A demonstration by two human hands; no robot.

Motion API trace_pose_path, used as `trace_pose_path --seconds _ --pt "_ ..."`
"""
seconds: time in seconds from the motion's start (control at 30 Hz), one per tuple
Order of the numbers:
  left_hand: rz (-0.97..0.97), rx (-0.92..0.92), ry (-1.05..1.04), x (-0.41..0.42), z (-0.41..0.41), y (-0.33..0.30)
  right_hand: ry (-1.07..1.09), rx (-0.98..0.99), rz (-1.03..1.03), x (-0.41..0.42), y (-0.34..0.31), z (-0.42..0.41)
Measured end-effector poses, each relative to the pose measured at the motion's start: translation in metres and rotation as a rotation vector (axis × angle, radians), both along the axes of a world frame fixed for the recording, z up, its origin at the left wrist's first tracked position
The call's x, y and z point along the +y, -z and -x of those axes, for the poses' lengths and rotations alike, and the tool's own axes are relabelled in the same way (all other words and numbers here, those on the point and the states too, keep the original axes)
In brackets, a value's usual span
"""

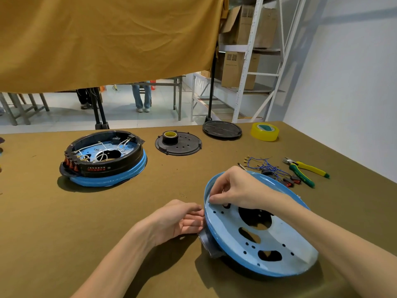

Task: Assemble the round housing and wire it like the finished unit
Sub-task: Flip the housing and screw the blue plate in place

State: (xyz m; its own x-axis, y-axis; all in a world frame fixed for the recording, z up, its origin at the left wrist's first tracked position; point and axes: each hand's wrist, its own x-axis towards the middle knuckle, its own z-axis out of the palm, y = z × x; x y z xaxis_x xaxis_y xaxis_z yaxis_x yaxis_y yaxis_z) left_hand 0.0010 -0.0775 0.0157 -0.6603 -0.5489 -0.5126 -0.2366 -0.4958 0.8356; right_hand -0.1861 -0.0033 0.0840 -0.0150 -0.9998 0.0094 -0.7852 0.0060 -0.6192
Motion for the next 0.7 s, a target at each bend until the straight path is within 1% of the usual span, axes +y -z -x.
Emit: trace_pose_path --seconds 0.1,0.2,0.27,0.5,0.6,0.7 --pt "0.031 -0.018 -0.002 0.002 0.002 0.0 -0.023 0.085 0.02 -0.002 0.001 -0.003" --pt "0.048 -0.024 -0.014 0.004 0.003 0.0 -0.07 0.222 0.069 0.0 0.003 -0.006" --pt "0.047 -0.027 -0.022 0.004 0.004 0.001 -0.102 0.242 0.08 0.002 0.005 -0.009" --pt "-0.019 0.01 -0.07 0.002 0.003 0.001 0.023 -0.055 0.008 -0.004 0.007 0.006" --pt "0.007 -0.006 -0.053 0.003 0.004 0.001 0.07 -0.102 -0.011 -0.009 0.01 0.008" --pt "0.028 -0.039 -0.008 0.002 0.004 0.001 0.071 -0.096 -0.035 -0.013 0.012 0.006"
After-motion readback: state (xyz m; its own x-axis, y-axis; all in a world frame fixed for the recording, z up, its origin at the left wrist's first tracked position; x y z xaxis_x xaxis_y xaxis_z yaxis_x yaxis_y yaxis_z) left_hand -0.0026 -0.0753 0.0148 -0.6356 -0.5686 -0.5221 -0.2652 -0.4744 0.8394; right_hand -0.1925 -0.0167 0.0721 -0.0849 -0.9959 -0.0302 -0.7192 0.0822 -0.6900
